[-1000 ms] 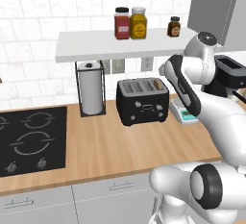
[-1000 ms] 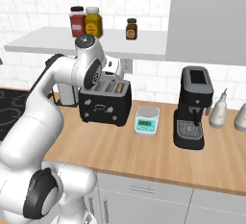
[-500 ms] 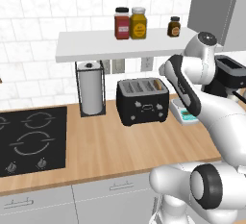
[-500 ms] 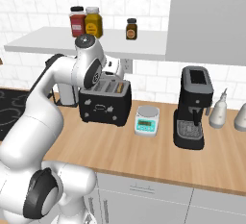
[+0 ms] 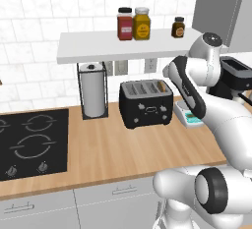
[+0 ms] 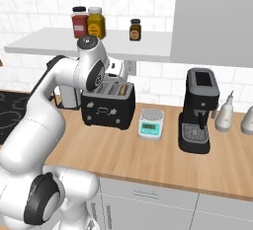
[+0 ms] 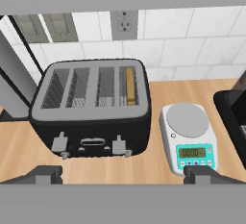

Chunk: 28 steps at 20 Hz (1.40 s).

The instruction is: Start the toaster. Once the lever pops up, take the bread to the plate on the dining counter.

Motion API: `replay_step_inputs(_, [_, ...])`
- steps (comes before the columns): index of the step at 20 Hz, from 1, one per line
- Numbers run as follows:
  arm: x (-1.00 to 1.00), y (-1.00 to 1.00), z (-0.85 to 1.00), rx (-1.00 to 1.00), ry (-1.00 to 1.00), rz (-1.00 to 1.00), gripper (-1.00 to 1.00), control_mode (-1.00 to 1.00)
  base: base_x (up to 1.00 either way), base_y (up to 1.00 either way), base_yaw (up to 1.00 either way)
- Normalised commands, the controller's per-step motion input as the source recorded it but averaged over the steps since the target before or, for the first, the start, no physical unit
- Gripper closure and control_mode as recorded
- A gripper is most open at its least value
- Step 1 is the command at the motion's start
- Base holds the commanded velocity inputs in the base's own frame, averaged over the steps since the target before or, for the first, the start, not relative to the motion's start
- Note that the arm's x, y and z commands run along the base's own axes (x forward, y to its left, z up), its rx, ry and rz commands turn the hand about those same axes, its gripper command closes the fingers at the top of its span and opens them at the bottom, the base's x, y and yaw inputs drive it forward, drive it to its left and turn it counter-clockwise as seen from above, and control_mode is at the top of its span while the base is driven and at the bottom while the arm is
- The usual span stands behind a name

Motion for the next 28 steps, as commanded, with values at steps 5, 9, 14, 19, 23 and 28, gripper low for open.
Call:
replay_step_inputs(5, [0.0, 0.0, 0.0, 0.0, 0.0, 0.0, -1.0, -1.0, 0.0, 0.0, 0.0])
replay_step_inputs(9, [0.0, 0.0, 0.0, 0.0, 0.0, 0.0, -1.0, -1.0, 0.0, 0.0, 0.0])
replay_step_inputs(14, [0.0, 0.0, 0.0, 0.0, 0.0, 0.0, -1.0, -1.0, 0.0, 0.0, 0.0])
replay_step_inputs(19, [0.0, 0.0, 0.0, 0.0, 0.0, 0.0, -1.0, -1.0, 0.0, 0.0, 0.0])
replay_step_inputs(23, [0.0, 0.0, 0.0, 0.0, 0.0, 0.0, -1.0, -1.0, 0.0, 0.0, 0.0])
replay_step_inputs(28, [0.0, 0.0, 0.0, 0.0, 0.0, 0.0, -1.0, -1.0, 0.0, 0.0, 0.0])
